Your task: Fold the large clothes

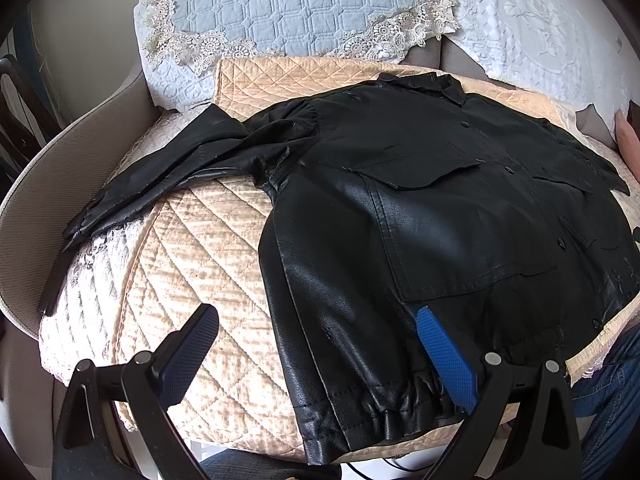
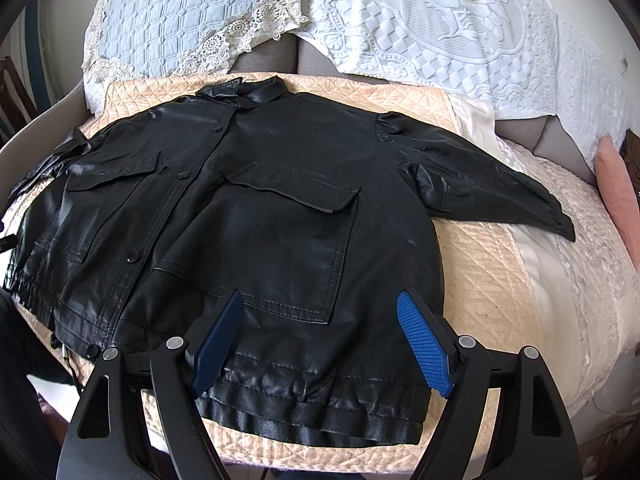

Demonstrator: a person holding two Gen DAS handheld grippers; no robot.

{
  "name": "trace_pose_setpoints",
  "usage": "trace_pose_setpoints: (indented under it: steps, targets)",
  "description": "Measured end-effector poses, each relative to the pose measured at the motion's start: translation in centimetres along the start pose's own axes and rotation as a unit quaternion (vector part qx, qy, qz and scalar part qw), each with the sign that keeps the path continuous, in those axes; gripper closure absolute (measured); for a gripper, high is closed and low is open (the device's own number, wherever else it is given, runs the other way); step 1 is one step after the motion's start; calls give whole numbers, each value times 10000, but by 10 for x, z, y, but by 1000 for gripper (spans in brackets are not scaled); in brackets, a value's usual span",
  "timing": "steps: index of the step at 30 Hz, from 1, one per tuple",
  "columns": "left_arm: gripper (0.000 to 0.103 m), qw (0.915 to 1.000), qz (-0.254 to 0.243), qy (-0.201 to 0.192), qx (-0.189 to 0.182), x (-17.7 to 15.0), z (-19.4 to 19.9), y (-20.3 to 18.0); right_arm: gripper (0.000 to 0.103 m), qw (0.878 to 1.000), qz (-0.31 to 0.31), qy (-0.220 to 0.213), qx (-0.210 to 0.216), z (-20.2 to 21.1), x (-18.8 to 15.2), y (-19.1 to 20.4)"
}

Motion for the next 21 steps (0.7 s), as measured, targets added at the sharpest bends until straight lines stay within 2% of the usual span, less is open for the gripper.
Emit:
trace_pose_setpoints:
  steps: [9,21]
  targets:
    - [3,10000,10,-22,17,1,1,-1,23,9999,113,-90,88,6,1,7]
    - [2,9999,56,-64,-85,6,-4,-1,23,9986,76,-55,525,3,1,28]
Point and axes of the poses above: each gripper's, at about its wrist camera, not at the fingertips, and z roughly against the way its jaws point, y to its left, x to its top, the point moved 4 cm from there along -z, roughly the way its jaws point, and after that the axes turned 7 degrees about -z, right-handed, at the moved point
